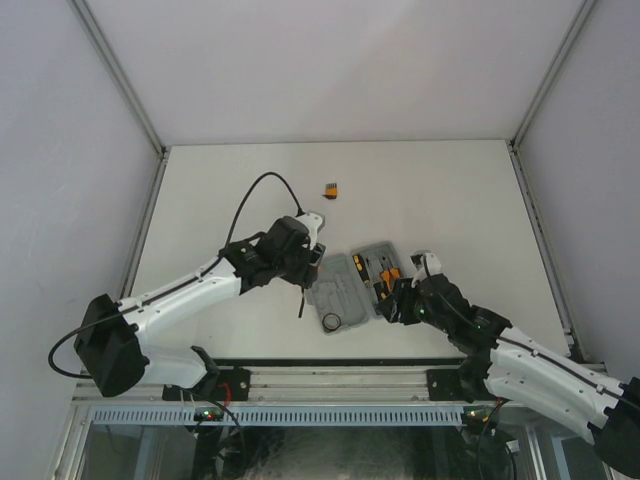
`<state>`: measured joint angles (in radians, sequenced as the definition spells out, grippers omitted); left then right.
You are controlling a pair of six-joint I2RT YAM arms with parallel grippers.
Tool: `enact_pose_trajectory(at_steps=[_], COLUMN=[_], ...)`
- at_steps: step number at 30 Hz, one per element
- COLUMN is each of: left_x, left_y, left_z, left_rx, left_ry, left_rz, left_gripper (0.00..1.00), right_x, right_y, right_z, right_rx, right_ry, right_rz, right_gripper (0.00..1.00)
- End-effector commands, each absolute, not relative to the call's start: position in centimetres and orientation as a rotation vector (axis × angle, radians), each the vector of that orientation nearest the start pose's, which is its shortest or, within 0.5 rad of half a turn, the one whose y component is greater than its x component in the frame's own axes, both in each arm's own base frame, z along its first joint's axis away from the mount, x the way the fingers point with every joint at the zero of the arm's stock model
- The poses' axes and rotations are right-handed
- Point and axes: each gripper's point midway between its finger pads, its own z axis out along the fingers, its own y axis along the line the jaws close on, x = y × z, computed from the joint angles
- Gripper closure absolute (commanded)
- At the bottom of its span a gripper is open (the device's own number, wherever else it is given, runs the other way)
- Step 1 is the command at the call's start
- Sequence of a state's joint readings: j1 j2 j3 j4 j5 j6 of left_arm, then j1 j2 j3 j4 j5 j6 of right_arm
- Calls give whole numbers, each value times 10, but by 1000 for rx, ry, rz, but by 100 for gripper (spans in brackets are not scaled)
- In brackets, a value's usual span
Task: Sort the tools into containers
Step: Pick up the engineering item from the center of the board, then place the engineering item in the storage box.
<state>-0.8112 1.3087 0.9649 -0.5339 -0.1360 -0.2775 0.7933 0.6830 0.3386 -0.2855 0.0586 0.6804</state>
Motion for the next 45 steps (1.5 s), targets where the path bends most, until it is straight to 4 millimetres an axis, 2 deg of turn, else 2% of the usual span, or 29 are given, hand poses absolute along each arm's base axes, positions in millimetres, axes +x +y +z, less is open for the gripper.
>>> enact_pose_trajectory(at_steps=[1, 5, 9, 12, 15, 19, 25, 38, 45], left_x=[241, 238, 235, 220, 208, 204, 218, 231, 238], left_y=[-268, -288, -314, -337, -350, -357, -348, -328, -322], left_z=[167, 189, 218, 238, 245, 226, 171, 115, 100], left_rx=[671, 661, 579, 512, 418, 330, 393, 437, 454], left_ry=[2257, 2220, 2196, 2177, 2163, 2171, 2230, 2280, 2292], left_rz=[-457, -535, -677, -841, -961, -1057, -886, -694, -629], left_gripper=[100, 100, 100, 100, 100, 100, 100, 100, 100], right_x=[171, 173, 175, 175, 175, 175, 173, 171, 169], right_y=[186, 180, 172, 168, 164, 163, 168, 171, 172], right_z=[91, 95, 100, 102, 101, 97, 93, 86, 84], right_rx=[-36, 12, 73, 107, 130, 158, 152, 131, 123], right_ry=[2258, 2234, 2206, 2187, 2187, 2195, 2212, 2241, 2249], right_rz=[740, 726, 713, 711, 701, 697, 724, 723, 731], right_gripper=[52, 52, 52, 52, 52, 52, 52, 52, 52])
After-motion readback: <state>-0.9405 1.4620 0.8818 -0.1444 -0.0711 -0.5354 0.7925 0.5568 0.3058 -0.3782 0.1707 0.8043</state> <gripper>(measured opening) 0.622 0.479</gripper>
